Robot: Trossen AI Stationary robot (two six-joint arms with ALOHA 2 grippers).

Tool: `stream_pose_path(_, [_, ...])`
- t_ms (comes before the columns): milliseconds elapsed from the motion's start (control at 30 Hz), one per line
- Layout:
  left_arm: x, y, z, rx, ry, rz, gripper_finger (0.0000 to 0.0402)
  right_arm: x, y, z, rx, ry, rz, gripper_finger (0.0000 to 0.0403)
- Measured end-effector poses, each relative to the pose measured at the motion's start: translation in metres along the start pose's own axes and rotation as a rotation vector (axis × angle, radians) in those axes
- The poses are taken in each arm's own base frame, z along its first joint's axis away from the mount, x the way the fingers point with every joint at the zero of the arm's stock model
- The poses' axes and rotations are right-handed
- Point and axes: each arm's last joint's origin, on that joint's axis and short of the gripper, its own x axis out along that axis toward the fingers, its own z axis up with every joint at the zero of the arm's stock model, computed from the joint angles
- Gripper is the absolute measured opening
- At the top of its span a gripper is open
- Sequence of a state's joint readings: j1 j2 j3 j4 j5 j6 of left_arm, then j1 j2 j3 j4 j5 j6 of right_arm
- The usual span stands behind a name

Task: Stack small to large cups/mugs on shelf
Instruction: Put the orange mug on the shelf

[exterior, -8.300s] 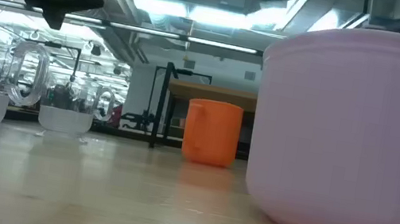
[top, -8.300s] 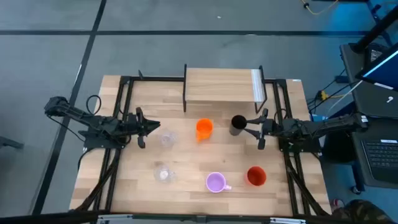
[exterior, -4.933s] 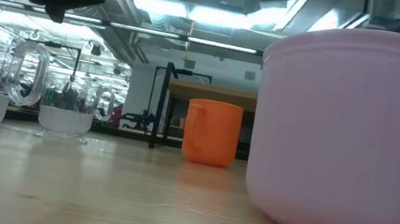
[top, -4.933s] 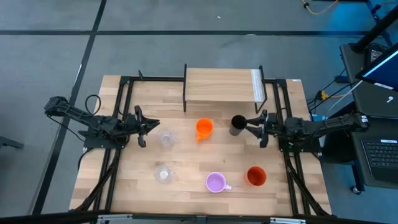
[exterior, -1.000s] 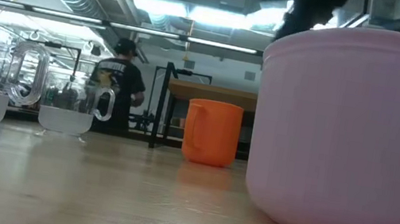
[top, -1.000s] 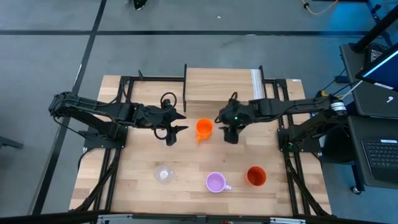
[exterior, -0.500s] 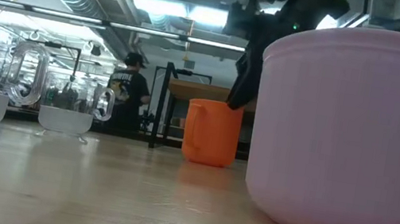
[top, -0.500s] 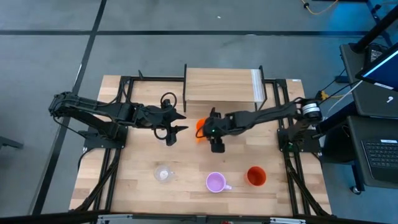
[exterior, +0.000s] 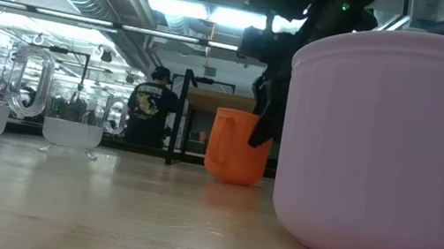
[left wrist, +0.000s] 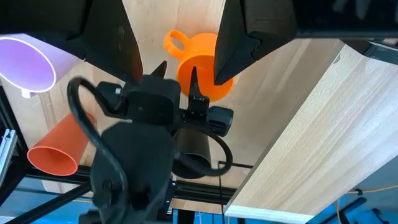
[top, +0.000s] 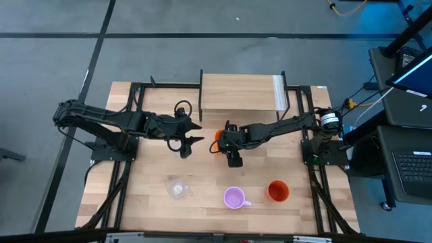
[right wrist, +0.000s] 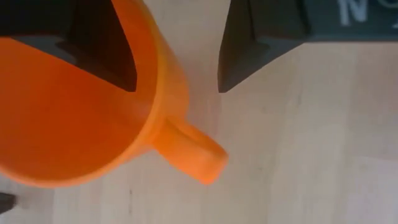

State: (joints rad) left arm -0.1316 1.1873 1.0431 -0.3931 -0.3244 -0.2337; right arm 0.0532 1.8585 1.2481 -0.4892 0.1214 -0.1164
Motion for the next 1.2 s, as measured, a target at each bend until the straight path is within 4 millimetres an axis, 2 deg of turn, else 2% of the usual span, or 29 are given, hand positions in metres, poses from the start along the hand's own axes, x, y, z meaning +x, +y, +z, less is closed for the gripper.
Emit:
stream_pose_path(167, [0.0, 0.0, -0.0002, 0.001, 0.001, 0.0, 0.0193, 0.0018, -0.0004, -0.0006, 0.004, 0.007, -0.014, 0.0192])
stream_pose_path(667, [0.0, 0.0002, -0.0002, 0.001, 0.002, 0.001, 0.0193, 0.0019, -0.0001, -0.0011, 0.034, 0.011, -0.014, 0.0016])
stream_pose_path(1200, [0.0, 0.0002, -0.0002, 0.001, 0.002, 0.001, 0.0193, 0.001, 0.0012, -0.0007, 0.055, 0.011, -0.014, 0.0013])
